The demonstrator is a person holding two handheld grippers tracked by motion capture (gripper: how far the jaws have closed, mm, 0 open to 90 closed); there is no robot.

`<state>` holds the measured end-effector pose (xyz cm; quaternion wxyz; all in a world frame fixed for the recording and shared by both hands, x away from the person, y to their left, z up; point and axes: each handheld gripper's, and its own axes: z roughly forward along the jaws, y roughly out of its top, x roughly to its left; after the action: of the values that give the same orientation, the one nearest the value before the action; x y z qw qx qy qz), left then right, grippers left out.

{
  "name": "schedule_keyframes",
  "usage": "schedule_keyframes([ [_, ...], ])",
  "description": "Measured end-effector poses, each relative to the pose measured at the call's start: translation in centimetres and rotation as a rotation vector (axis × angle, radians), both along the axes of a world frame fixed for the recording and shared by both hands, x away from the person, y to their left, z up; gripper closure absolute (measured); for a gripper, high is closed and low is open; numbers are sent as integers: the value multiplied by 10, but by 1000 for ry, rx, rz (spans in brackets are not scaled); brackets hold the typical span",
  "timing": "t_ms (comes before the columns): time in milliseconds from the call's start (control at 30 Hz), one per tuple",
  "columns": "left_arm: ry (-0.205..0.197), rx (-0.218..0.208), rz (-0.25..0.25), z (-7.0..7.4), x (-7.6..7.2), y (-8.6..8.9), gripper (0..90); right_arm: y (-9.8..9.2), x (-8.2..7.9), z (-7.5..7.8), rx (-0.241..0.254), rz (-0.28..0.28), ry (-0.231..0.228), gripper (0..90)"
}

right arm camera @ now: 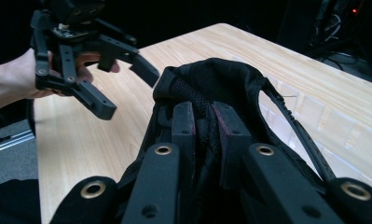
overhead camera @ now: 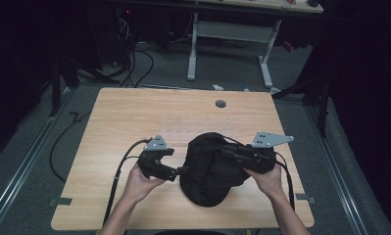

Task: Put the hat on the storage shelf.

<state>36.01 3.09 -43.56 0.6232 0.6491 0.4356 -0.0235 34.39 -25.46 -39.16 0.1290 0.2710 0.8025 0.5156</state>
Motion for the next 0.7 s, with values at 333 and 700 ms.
schedule_keyframes([
  [333,23,-8,-42,6,11,-10,157,7,2,7,16,80,-14,804],
  [700,61,-6,-137,5,12,-18,281,12,6,9,39,155,-27,804],
])
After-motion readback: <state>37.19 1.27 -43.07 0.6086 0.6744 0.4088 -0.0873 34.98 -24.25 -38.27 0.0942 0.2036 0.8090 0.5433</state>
